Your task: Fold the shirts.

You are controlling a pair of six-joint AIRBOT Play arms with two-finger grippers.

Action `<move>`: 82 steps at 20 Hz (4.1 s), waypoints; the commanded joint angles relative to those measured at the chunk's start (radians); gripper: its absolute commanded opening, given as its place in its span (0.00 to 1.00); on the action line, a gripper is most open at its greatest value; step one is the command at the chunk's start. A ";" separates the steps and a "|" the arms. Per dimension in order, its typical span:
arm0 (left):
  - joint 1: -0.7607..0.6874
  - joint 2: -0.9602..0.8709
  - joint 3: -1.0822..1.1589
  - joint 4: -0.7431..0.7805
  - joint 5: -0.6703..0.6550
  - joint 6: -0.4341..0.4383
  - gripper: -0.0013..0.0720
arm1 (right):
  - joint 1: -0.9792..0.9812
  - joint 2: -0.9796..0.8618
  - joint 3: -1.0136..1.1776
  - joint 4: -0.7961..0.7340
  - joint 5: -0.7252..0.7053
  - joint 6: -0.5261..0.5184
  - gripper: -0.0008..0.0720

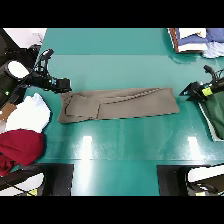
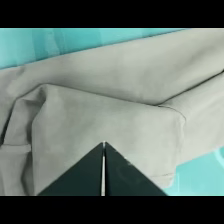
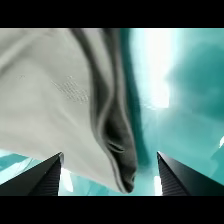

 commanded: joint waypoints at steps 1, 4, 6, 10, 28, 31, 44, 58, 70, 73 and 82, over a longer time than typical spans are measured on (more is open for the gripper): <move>0.000 -0.001 0.005 -0.009 -0.012 0.000 0.05 | -0.014 0.001 -0.096 0.002 -0.063 -0.082 0.93; 0.000 -0.005 0.005 -0.009 -0.012 0.000 0.05 | 0.030 -0.048 -0.087 0.001 -0.056 -0.094 0.93; 0.000 -0.010 0.003 -0.013 -0.012 0.000 0.05 | 0.062 -0.100 -0.042 0.030 -0.029 -0.094 0.93; -0.005 -0.011 0.002 -0.022 -0.011 -0.002 0.05 | 0.109 -0.161 0.027 0.101 0.002 -0.093 0.61; -0.515 -0.594 0.435 -0.185 0.121 -0.031 0.05 | 0.259 0.311 0.027 0.389 0.016 0.058 0.03; -0.544 -0.627 0.446 -0.182 0.141 -0.053 0.05 | 0.323 0.316 0.106 0.385 0.016 0.077 0.03; -0.505 -0.592 0.446 -0.164 0.082 -0.043 0.05 | 0.598 0.150 0.451 0.384 0.054 0.084 0.03; 0.045 -0.017 0.446 0.280 -0.065 -0.019 0.05 | 1.120 -0.191 0.581 0.389 -0.415 0.001 0.14; 0.105 0.004 0.445 0.272 -0.170 -0.018 0.05 | 0.949 -0.101 0.285 0.256 -0.192 -0.015 0.53; 0.104 0.004 0.445 0.269 -0.193 -0.018 0.05 | 0.812 0.059 0.022 0.242 -0.245 -0.015 0.53; 0.104 0.004 0.445 0.190 -0.164 -0.018 0.05 | 0.598 0.059 -0.268 0.355 -0.342 -0.016 0.94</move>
